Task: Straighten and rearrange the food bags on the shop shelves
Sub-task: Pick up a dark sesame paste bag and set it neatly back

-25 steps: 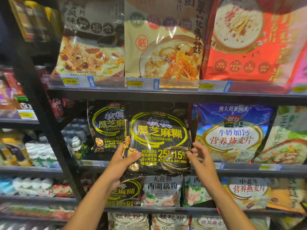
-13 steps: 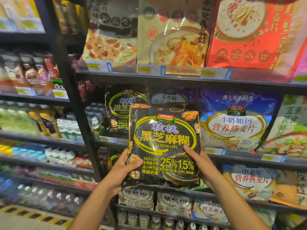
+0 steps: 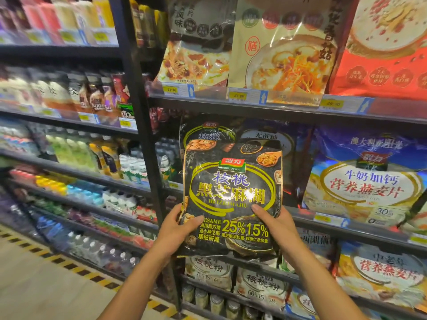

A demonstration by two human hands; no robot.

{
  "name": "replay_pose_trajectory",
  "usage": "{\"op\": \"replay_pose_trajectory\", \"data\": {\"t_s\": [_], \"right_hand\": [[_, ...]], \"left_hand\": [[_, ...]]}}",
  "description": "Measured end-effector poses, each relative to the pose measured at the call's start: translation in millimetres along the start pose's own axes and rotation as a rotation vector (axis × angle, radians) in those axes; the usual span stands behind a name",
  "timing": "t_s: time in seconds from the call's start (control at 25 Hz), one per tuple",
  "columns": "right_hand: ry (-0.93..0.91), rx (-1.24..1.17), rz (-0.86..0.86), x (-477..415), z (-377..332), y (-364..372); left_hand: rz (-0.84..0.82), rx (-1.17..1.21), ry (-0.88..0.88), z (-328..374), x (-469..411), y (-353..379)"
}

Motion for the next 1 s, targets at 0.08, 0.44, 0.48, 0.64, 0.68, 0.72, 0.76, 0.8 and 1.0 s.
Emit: {"op": "replay_pose_trajectory", "data": {"t_s": [0.08, 0.44, 0.48, 0.64, 0.68, 0.72, 0.76, 0.8, 1.0], "right_hand": [[-0.014, 0.013, -0.003, -18, -6, 9], [-0.073, 0.08, -0.005, -117, -29, 45], [-0.072, 0.081, 0.003, -128, -29, 45], [-0.056, 0.142, 0.097, -174, -32, 47], [-0.044, 0.151, 0.131, -183, -32, 46], [-0.025, 0.168, 0.158, -190, -34, 47], [-0.001, 0.188, 0.181, -196, -35, 46], [0.029, 0.205, 0.208, -201, -35, 45], [0.071, 0.248, 0.271, -215, -21, 47]], "left_hand": [[0.049, -0.017, 0.005, 2, -15, -13], [0.017, 0.042, 0.028, 15, -116, -76], [0.022, 0.034, 0.033, 17, -128, -83], [0.007, 0.009, 0.075, 34, -171, -102], [0.013, 0.008, 0.081, 37, -179, -106], [0.01, 0.001, 0.084, 38, -187, -108], [0.013, 0.001, 0.085, 39, -193, -109], [0.015, -0.005, 0.085, 38, -199, -109], [0.089, -0.07, 0.074, 30, -223, -117]]}}
Point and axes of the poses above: each hand's wrist, its own x-axis away from the middle knuckle, its own y-axis out of the palm, z = x × y, the point moved 9 cm from there along -x, towards the middle knuckle, and after that the axes turned 11 degrees about -z, right-handed, at the moved point
